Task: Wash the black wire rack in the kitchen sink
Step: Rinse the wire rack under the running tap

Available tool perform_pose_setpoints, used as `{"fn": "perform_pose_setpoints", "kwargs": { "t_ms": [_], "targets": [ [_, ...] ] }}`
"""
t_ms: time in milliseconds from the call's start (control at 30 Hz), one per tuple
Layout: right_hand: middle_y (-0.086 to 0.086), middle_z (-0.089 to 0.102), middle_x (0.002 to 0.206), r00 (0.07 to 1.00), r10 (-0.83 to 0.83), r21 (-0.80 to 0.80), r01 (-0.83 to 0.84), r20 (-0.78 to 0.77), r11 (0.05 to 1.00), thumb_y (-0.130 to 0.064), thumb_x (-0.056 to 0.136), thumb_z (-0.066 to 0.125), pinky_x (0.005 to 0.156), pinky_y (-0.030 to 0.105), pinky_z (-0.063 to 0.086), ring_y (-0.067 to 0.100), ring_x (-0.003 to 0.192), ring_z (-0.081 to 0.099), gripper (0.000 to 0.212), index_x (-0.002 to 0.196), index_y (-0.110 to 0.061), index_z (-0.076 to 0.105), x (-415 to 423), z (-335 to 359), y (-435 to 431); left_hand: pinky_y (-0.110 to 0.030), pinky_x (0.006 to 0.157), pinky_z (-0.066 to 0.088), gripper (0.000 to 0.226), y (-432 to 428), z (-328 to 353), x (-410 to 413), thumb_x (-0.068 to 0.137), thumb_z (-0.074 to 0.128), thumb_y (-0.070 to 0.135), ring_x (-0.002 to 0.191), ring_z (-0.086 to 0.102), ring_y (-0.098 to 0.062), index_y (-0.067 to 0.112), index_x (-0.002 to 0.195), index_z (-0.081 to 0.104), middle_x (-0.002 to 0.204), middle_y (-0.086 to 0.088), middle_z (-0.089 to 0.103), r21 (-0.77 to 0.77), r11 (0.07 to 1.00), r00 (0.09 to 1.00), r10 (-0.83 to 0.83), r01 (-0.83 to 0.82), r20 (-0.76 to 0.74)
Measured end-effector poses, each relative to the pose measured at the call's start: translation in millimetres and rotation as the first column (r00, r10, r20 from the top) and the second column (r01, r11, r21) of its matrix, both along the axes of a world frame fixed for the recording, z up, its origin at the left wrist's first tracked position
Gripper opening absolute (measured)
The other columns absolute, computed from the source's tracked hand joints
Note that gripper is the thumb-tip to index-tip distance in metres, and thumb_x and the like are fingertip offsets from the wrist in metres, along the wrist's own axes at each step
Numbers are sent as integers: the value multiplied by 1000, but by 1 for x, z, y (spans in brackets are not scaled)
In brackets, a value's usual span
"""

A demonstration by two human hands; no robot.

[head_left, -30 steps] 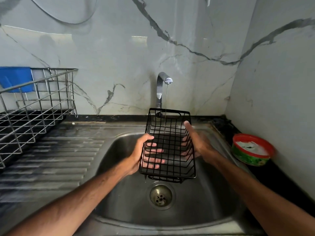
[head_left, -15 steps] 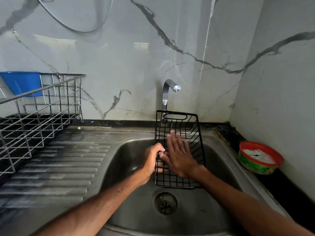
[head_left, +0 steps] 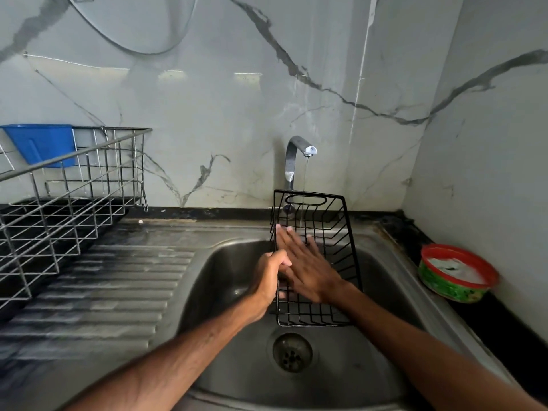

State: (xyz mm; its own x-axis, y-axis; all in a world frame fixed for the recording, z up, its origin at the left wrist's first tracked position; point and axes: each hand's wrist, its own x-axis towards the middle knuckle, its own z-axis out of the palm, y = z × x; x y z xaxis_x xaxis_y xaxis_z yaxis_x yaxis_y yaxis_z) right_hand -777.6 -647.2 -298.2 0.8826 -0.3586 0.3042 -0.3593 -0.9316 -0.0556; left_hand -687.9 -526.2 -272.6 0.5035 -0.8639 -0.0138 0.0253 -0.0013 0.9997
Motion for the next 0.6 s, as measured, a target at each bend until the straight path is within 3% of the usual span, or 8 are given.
{"fn": "perform_pose_setpoints", "kwargs": {
  "t_ms": [100,133,267,367,433,500,567,600],
  "targets": [
    [7,-32,161,946,-306,195,282,109,940,-65,99,4,125,50,-3,21,150,-28,81,156,-13,-21,-1,1,-15,-51,77,61,37,0,2,-3,64,54,38,75,72,-25,15,91,64,104,-11,70,22,999,994,-29,31,-107],
    [10,-35,159,923,-368,213,339,111,916,-66,98,5,125,51,-7,24,148,-31,85,155,-10,-22,0,1,-13,-48,72,62,37,0,2,-4,64,54,38,73,72,-23,14,92,63,103,-11,70,19,999,995,-29,31,-90],
    [6,-36,160,995,-97,-19,97,-23,995,-62,99,2,123,54,-10,22,148,-32,78,155,-13,-24,-1,-13,6,-42,68,53,30,4,4,-2,63,53,33,65,64,-21,12,82,61,63,3,64,6,1000,999,12,-12,-49],
    [5,-29,163,979,-174,17,173,104,985,-57,104,8,125,48,-4,18,151,-26,74,157,-14,-18,0,-8,-3,-37,62,56,20,5,9,0,73,53,28,70,64,-25,16,80,68,75,-8,65,-27,999,992,17,-20,-122],
    [8,-16,166,923,-262,176,218,283,960,-53,106,17,126,40,0,20,154,-15,72,160,-8,0,5,4,2,-22,51,55,38,6,12,-4,67,52,30,79,63,-18,9,96,64,93,-9,62,-61,996,991,51,-59,-121],
    [3,23,162,832,-262,353,86,489,932,-41,109,32,122,32,22,17,152,19,55,150,-5,40,8,20,15,-7,45,45,52,8,12,-6,63,50,31,89,55,-7,-1,103,59,108,-5,56,-83,994,995,71,-76,-66],
    [2,58,139,653,-409,642,-157,637,751,-32,108,40,102,28,47,18,131,53,40,127,-6,64,10,40,19,-6,50,45,51,7,8,-2,62,50,33,95,56,-9,-2,100,56,115,-4,56,-71,996,998,52,-54,-26],
    [8,67,127,588,-515,765,-325,624,556,-32,108,39,94,30,53,23,120,62,40,121,-5,66,9,48,15,-9,54,47,52,6,5,0,63,51,34,97,60,-11,-2,101,56,118,-4,60,-61,997,999,39,-40,-21]
  ]
}}
